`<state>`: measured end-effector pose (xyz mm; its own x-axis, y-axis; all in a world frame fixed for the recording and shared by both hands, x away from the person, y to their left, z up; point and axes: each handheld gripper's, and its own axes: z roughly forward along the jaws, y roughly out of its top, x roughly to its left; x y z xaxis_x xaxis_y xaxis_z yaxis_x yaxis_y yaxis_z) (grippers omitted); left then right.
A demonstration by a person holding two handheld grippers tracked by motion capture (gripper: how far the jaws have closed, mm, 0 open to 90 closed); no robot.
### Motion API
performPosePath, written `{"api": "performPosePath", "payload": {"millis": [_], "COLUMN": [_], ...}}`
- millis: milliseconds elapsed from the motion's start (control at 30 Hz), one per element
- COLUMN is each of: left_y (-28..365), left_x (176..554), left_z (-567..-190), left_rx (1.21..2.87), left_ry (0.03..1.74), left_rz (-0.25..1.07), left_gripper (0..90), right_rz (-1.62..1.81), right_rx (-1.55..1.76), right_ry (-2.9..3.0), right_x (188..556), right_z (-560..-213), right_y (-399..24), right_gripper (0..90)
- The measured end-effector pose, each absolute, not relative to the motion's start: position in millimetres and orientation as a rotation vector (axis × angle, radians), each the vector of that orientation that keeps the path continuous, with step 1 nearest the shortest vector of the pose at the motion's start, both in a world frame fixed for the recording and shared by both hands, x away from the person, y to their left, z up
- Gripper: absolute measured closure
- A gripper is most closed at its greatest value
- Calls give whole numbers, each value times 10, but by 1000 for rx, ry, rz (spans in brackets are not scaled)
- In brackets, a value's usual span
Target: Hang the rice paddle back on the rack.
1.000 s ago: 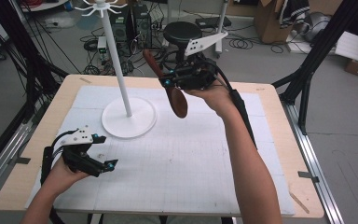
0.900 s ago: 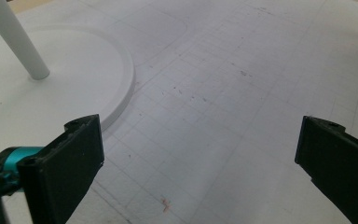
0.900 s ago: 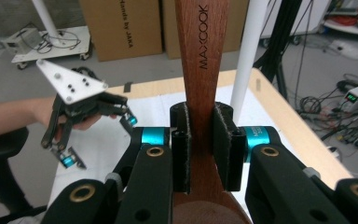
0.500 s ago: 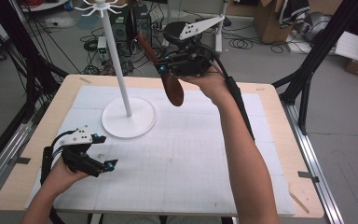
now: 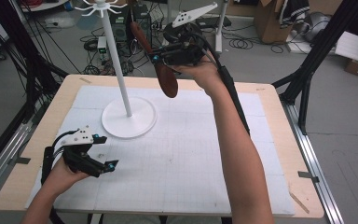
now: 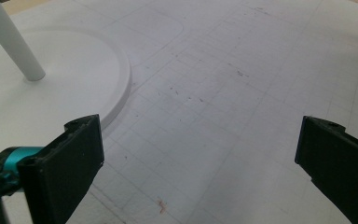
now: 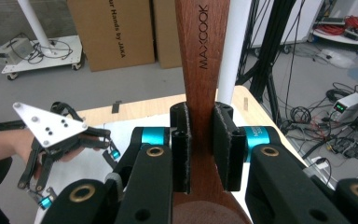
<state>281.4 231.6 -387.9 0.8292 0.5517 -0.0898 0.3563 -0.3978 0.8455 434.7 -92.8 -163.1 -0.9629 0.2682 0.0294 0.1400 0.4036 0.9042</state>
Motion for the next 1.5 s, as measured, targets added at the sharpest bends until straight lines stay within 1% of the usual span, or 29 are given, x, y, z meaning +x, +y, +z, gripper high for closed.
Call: {"api": "performPosePath", "payload": {"millis": [467, 1500], "left_y": [2327, 2325], "left_x": [2812, 2805], "left_z": [-3862, -3857], "left_rx": [2020, 2015], "left_ry": [658, 651], "left_rz": [252, 240], "left_gripper": [17, 17], "right_rz": [1607, 1560], "right_rx": [395, 442], "right_ry": [2517, 2487], "right_x": [4520, 4650], "right_z": [-1519, -1441], "right_y": [-746, -545], "right_gripper": [788, 788]}}
